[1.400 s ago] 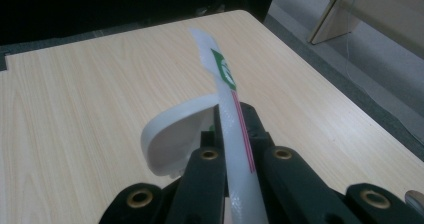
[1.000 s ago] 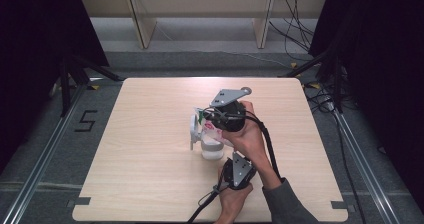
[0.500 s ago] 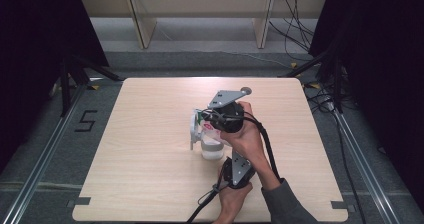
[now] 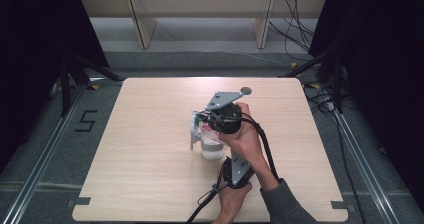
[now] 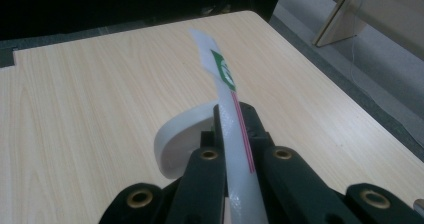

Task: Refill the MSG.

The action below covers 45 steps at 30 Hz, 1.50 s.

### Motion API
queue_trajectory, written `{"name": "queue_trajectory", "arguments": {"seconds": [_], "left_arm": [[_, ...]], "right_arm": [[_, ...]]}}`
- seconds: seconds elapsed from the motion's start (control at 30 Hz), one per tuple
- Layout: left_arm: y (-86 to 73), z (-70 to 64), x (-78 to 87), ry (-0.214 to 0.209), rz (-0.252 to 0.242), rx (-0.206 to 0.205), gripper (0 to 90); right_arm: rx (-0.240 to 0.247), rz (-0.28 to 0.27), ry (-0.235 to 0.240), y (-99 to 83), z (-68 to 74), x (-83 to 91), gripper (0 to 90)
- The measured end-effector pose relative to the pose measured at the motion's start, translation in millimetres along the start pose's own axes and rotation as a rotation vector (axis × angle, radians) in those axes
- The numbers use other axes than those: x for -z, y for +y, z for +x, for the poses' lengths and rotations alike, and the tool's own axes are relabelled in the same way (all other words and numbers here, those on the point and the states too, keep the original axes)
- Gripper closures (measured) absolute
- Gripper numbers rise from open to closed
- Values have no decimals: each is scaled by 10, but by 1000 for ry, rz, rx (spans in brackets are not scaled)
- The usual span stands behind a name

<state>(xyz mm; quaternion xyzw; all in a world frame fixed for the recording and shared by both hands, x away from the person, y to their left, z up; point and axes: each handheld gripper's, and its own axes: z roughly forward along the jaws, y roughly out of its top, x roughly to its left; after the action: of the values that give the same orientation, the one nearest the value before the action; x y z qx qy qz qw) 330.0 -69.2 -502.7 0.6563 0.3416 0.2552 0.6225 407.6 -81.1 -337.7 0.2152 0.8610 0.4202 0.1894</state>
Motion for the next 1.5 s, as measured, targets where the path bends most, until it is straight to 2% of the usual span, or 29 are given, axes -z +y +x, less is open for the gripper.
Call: {"name": "queue_trajectory", "arguments": {"seconds": [0.03, 0.13, 0.2, 0.3, 0.4, 0.53, 0.6, 0.67, 0.73, 0.9, 1.07, 1.13, 1.17, 1.2, 1.27, 1.33, 1.37, 1.5], "left_arm": [[-1, -1, 1, 0, 0, 1, 837], [-6, -12, 16, 2, 6, -28, 838], [-15, -13, 11, 9, 7, -26, 838], [-22, -31, 20, 11, 9, -31, 837], [-18, -42, 20, 18, -2, -30, 837], [-29, -48, 37, 19, -2, -37, 837], [-33, -54, 41, 18, -1, -35, 837], [-34, -61, 44, 21, -1, -42, 837], [-31, -63, 37, 17, -3, -37, 837], [-32, -58, 33, 17, 1, -31, 836], [-20, -22, 29, 10, 2, -23, 837], [-20, -18, 26, 14, -2, -21, 837], [-15, -12, 30, 12, 4, -29, 837], [-12, -13, 29, 14, 2, -27, 837], [-12, -7, 27, 14, 4, -23, 837], [-13, -10, 25, 15, 6, -24, 837], [-12, -11, 25, 15, 6, -23, 836], [-9, -23, 21, 19, -1, -24, 837]], "right_arm": [[14, -8, -1, 1, -18, -1, 900], [-4, 5, 8, -1, -35, 25, 900], [4, -19, 1, -9, -73, 21, 900], [-17, -10, 1, -22, -80, 22, 900], [2, -10, -5, -11, -94, 31, 900], [-17, -17, -15, -12, -90, 45, 900], [7, -25, -18, -16, -102, 40, 900], [7, -22, -19, -18, -102, 44, 900], [-19, -14, -19, -19, -96, 63, 900], [-21, -23, -25, -29, -113, 68, 900], [-19, -19, -17, -16, -97, 60, 900], [-9, -34, -19, -13, -89, 43, 900], [-12, -27, -16, -9, -71, 40, 900], [14, -21, -8, -1, -66, 27, 900], [-1, -16, -12, 2, -34, 14, 900], [20, -18, -14, -2, -36, -3, 900], [3, -2, -3, 0, -23, 4, 900], [-2, -11, -9, -2, -26, 16, 900]]}}
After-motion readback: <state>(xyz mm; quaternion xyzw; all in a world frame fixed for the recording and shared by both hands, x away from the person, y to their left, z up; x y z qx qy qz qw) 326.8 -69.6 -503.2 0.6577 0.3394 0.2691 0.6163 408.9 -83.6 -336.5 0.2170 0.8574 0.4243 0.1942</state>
